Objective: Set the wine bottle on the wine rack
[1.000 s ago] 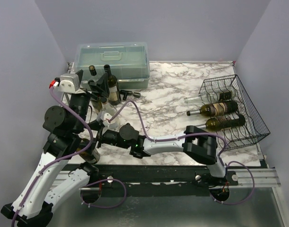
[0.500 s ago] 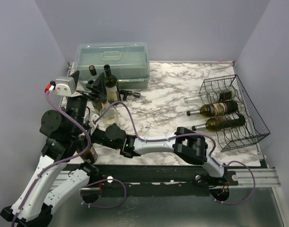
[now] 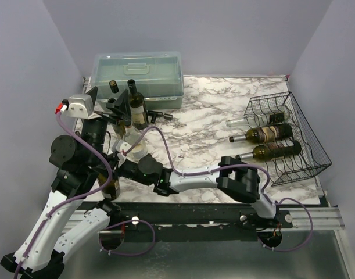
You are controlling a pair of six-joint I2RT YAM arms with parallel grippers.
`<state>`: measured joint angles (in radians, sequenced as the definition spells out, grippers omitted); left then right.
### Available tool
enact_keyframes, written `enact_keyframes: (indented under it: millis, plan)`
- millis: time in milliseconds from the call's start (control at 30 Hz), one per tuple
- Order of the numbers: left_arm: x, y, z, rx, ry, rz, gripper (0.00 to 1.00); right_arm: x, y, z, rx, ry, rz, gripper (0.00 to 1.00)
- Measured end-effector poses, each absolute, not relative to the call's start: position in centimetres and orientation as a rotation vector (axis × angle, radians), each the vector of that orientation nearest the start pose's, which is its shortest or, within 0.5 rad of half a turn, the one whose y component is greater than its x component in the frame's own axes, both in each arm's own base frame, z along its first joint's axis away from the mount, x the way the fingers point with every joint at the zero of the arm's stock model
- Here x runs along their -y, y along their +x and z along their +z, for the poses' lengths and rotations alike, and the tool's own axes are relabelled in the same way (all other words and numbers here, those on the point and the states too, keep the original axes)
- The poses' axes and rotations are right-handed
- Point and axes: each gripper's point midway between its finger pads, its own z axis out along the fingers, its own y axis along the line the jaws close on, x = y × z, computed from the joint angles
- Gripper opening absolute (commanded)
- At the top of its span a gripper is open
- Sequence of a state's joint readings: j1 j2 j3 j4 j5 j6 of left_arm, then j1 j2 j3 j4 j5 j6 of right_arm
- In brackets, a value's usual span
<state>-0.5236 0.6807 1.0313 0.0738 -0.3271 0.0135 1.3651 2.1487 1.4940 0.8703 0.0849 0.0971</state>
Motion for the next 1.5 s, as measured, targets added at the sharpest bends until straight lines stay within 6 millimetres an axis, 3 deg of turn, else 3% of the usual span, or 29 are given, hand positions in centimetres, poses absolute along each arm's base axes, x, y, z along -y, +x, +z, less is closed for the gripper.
enact_keyframes:
  millis: [100,267,467,733,900,1267,1500]
  plan:
    - [8.1,25.4,48.1,-1.174,0.023,-0.26,0.97,-62.2,14.4,24.6,-1.206,-0.787,1.139,0.01]
    - [8.2,25.6,47.9,-1.176,0.024,-0.259,0.97,-59.4,15.4,24.7,-1.191,-0.727,1.066,0.01]
    - [8.5,26.2,47.1,-1.194,0.03,-0.254,0.97,-53.7,16.9,24.7,-1.151,-0.585,0.95,0.01]
    - [8.9,26.9,46.4,-1.214,0.039,-0.247,0.97,-48.9,18.3,24.6,-1.141,-0.622,0.726,0.01]
    - [9.1,27.2,46.1,-1.222,0.041,-0.245,0.98,-46.3,18.3,24.3,-1.145,-0.764,0.574,0.01]
    - [9.9,28.0,45.3,-1.244,0.056,-0.245,0.98,-45.2,15.0,19.9,-1.205,-1.428,0.454,0.01]
    - [10.4,28.1,45.0,-1.254,0.067,-0.253,0.98,-40.2,13.3,17.2,-1.355,-1.635,0.417,0.01]
